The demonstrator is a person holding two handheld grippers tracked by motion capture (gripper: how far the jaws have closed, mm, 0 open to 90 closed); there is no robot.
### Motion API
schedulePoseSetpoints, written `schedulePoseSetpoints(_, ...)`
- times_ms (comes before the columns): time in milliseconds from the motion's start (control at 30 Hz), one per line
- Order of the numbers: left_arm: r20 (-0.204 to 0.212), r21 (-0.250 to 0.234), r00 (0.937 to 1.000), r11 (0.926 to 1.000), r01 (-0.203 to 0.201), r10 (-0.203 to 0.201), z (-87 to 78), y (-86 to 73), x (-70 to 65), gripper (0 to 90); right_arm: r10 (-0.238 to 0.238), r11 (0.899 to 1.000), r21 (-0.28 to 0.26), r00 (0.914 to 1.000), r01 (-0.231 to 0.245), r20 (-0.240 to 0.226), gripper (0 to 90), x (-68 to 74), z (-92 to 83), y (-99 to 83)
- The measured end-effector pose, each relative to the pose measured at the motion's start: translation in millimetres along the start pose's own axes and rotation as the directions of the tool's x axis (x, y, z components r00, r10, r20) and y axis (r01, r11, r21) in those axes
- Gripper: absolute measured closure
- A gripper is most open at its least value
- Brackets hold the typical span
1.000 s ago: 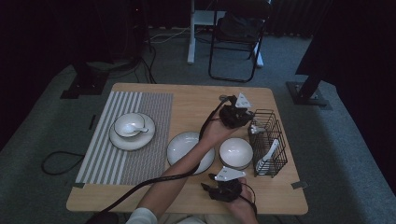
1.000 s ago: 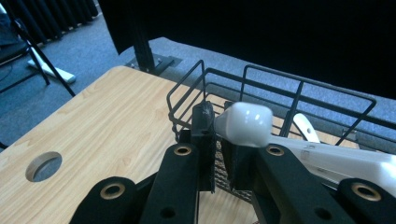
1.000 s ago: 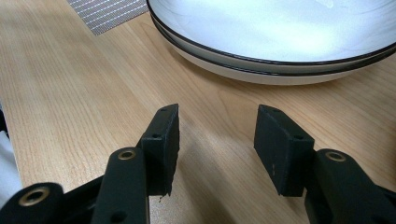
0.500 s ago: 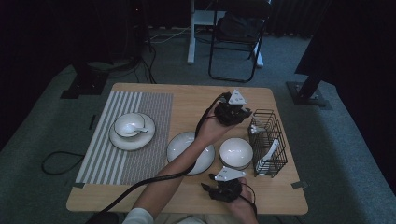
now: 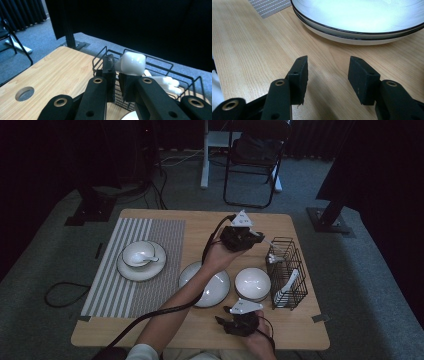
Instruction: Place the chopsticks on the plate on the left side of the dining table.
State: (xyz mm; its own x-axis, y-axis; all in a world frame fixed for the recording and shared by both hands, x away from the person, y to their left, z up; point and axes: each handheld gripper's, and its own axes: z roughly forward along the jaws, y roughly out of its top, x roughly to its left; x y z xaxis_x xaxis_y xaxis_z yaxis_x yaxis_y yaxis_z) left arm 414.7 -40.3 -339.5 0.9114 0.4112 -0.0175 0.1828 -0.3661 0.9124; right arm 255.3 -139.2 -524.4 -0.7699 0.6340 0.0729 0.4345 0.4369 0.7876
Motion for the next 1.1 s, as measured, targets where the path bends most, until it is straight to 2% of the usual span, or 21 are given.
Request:
schedulePoseSetpoints(133,-0.011,-0.004,0.9999,1.0,-0.002,0.002,-6.8,-0.7,1.6,84.5,-0.002,1.0,0.0,1.0,0.002,0.0,49.9,0.0,0.1,0.0)
schedulePoseSetpoints(233,-0.013,-0.021,0.9999,0.9998,0.003,-0.004,-18.5,-0.9,3.9,84.5,-0.003,1.0,0.0,1.0,0.003,0.0,49.9,0.0,0.1,0.0)
schedulePoseSetpoints(733,-0.05,-0.053,0.9985,0.9983,-0.023,0.02,-61.1,-7.2,3.9,84.5,-0.003,1.0,0.0,1.0,0.003,0.001,49.9,0.0,0.2,-0.2)
schedulePoseSetpoints(867,-0.065,-0.049,0.9974,0.9983,-0.033,0.03,-75.8,-13.2,4.8,84.5,-0.004,1.0,0.002,1.0,0.004,0.002,49.9,0.1,0.4,-0.1)
schedulePoseSetpoints(1100,-0.089,-0.043,0.996,0.999,-0.015,0.011,-95.2,-27.1,9.4,84.4,-0.01,1.0,0.005,1.0,0.01,0.0,49.9,-0.1,1.0,0.2)
